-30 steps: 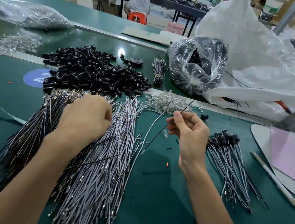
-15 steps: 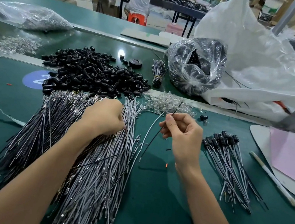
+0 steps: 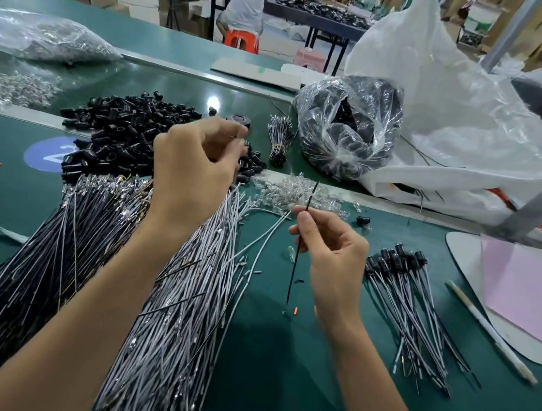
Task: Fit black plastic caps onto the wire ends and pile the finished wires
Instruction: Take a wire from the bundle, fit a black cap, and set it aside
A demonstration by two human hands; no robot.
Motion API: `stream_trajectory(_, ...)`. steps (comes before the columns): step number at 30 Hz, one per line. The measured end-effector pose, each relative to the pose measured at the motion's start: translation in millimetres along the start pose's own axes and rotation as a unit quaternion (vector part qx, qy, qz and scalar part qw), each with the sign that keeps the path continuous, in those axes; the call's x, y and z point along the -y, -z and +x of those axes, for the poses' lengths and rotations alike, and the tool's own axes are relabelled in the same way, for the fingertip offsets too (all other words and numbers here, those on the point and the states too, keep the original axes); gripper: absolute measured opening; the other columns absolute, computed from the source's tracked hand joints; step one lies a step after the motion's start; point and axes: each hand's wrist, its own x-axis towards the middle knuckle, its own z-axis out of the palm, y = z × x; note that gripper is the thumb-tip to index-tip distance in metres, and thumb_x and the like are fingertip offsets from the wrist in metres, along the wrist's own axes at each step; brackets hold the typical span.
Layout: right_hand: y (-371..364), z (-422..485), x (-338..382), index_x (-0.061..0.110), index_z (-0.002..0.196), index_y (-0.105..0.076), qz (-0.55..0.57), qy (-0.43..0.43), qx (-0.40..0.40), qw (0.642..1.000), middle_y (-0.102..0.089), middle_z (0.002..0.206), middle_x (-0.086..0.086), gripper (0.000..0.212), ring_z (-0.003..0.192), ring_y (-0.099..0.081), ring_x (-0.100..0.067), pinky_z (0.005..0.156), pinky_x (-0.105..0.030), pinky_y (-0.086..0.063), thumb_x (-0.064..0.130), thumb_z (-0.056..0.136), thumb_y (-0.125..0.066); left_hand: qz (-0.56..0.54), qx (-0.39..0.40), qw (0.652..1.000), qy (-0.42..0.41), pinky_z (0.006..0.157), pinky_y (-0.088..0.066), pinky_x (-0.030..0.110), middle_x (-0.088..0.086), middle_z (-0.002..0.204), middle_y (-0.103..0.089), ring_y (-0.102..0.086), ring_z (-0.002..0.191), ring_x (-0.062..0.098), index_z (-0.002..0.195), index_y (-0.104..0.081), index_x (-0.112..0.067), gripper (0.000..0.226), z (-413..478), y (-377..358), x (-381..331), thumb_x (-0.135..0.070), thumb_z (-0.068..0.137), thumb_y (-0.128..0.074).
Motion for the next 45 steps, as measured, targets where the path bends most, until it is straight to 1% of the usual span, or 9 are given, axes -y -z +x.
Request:
stream_trajectory(3,4,1,4,0.028,0.089,-0.074,-0.032,0.065,-0.051,0.996,-0.074,0.080,0.005,0.013,0.072,-0.065,-0.009,0.065,-0.021,-0.052,0.017,0.091,-0.068,-0.193,0.087,0.974,0.080,0.050,-0.052,0.018,0.002,0.079,-0.075,-0.072,0.067,0.015,0.093,-0.071,-0.011,0.009,-9,-5,-13,-0.005,0.088,-0.067)
stream_trajectory(6,12,4,5,0.026,0.090,-0.073,-0.121,0.144,-0.096,0.978,-0.070,0.082,0.008,0.010,0.074,-0.064,-0.011,0.069,-0.022,-0.050,0.018,0.090,-0.069,-0.226,0.180,0.949,0.126,0.053,-0.054,0.022,0.004,0.080,-0.076,-0.073,0.072,0.018,0.089,-0.070,-0.007,0.006,-26,-21,-14,-0.003,0.086,-0.068)
stream_trajectory(11,10,3,1,0.016,0.085,-0.074,-0.201,0.151,-0.074,0.965,-0.068,0.076,0.012,0.007,0.070,-0.063,-0.004,0.066,-0.012,-0.045,0.015,0.089,-0.068,-0.301,0.177,0.915,0.202,0.057,-0.057,0.024,0.006,0.076,-0.073,-0.073,0.071,0.020,0.083,-0.070,0.000,0.004,-47,-38,-5,0.004,0.082,-0.070)
stream_trajectory(18,1,-1,-3,0.016,0.082,-0.071,-0.215,0.148,-0.044,0.964,-0.066,0.068,0.014,0.010,0.058,-0.060,-0.007,0.058,-0.017,-0.046,0.014,0.090,-0.066,-0.278,0.210,0.911,0.221,0.054,-0.054,0.022,0.012,0.074,-0.073,-0.071,0.067,0.018,0.084,-0.072,0.000,0.005,-47,-34,5,0.005,0.081,-0.071)
stream_trajectory(23,2,0,-4,0.013,0.080,-0.070,-0.225,0.152,-0.039,0.962,-0.063,0.067,0.014,0.011,0.058,-0.055,-0.004,0.058,-0.013,-0.040,0.009,0.090,-0.066,-0.242,0.251,0.909,0.230,0.050,-0.054,0.022,0.007,0.071,-0.073,-0.071,0.065,0.016,0.082,-0.071,-0.003,0.006,-41,-31,7,0.002,0.081,-0.073)
stream_trajectory(29,3,0,-6,0.010,0.081,-0.071,-0.253,0.188,-0.026,0.949,-0.062,0.070,0.009,0.009,0.063,-0.053,-0.005,0.060,-0.011,-0.039,0.010,0.089,-0.067,-0.242,0.200,0.921,0.232,0.051,-0.055,0.023,0.009,0.073,-0.075,-0.072,0.063,0.016,0.086,-0.072,-0.005,0.002,-36,-27,9,-0.003,0.085,-0.070)
stream_trajectory(35,4,0,-8,0.013,0.080,-0.072,-0.254,0.182,-0.019,0.950,-0.065,0.073,0.010,0.009,0.068,-0.058,-0.009,0.062,-0.024,-0.046,0.011,0.088,-0.067,-0.206,0.221,0.932,0.201,0.053,-0.056,0.023,0.011,0.072,-0.074,-0.072,0.063,0.019,0.083,-0.075,-0.010,0.008,-34,-24,10,-0.002,0.083,-0.073)
stream_trajectory(43,8,4,-11,0.013,0.080,-0.073,-0.237,0.131,-0.014,0.962,-0.066,0.069,0.010,0.008,0.064,-0.058,-0.006,0.061,-0.011,-0.042,0.010,0.088,-0.070,-0.191,0.210,0.938,0.199,0.056,-0.059,0.025,0.010,0.073,-0.075,-0.073,0.066,0.018,0.083,-0.072,-0.007,0.002,-33,-25,10,-0.006,0.085,-0.071)
stream_trajectory(45,10,6,-13,0.013,0.081,-0.073,-0.241,0.125,-0.031,0.962,-0.066,0.070,0.009,0.008,0.064,-0.058,-0.007,0.063,-0.013,-0.042,0.010,0.088,-0.070,-0.151,0.234,0.941,0.193,0.061,-0.060,0.027,0.006,0.080,-0.076,-0.074,0.075,0.018,0.095,-0.072,-0.009,0.016,-24,-20,14,-0.014,0.081,-0.077)
